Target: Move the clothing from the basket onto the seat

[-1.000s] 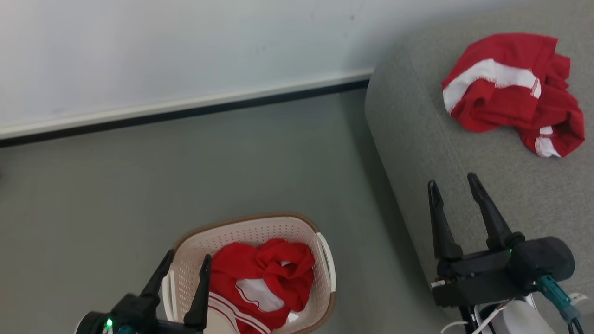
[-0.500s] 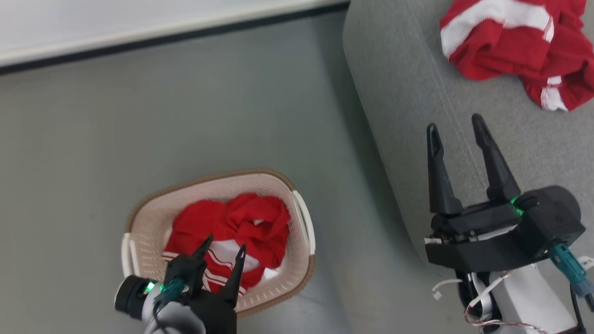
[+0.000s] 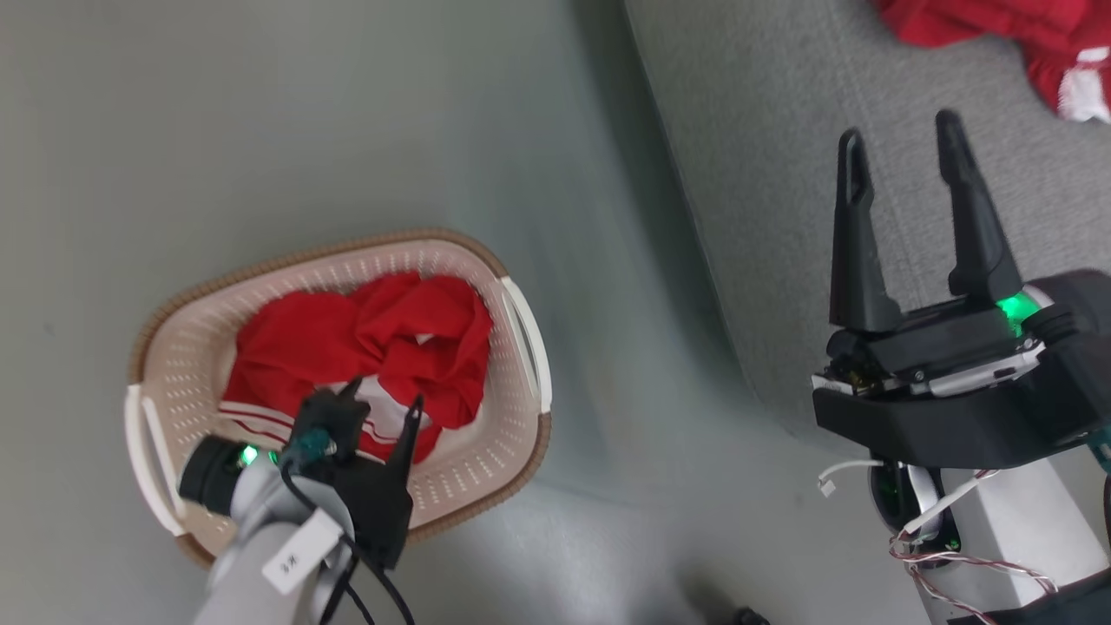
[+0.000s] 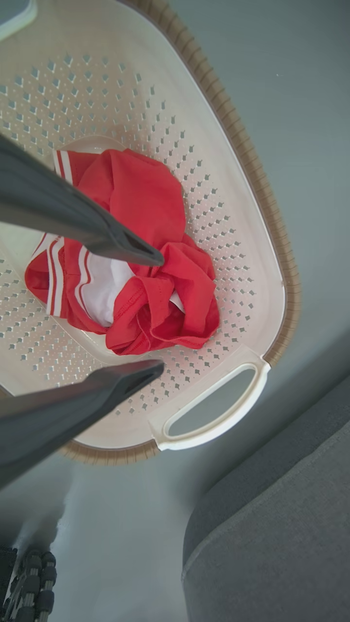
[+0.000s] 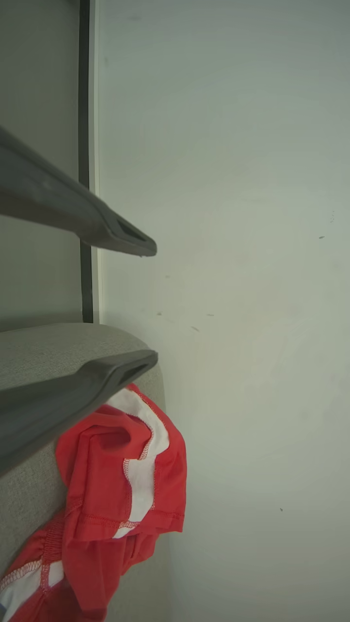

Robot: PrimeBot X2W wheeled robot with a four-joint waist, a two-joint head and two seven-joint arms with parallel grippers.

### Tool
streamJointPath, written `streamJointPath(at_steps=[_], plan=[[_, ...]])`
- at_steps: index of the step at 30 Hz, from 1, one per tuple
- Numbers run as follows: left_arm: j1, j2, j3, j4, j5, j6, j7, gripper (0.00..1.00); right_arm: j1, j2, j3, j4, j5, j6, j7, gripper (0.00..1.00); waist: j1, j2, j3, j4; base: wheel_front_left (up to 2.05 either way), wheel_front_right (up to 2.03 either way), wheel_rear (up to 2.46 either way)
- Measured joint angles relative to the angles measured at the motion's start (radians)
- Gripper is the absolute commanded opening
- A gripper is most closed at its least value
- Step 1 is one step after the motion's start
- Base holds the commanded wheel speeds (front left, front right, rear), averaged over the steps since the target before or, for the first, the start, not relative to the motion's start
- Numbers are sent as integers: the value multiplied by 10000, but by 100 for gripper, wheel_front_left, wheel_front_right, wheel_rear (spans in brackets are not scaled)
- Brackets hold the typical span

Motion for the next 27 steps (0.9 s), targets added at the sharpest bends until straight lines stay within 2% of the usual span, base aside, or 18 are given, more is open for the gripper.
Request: streamJointPath(at_steps=[16,27], plan=[[-2222,199,-117,1214,426,-169,104,100,-862,245,-399,-784,-324,-2,-2,100,0,0,2523,-357,0,0,0],[-3017,155,-105,2096,485,-169,-146,100,-860,330,-523,-759,-460,-2,-2,100,-1,-1,3199,-388,0,0,0]])
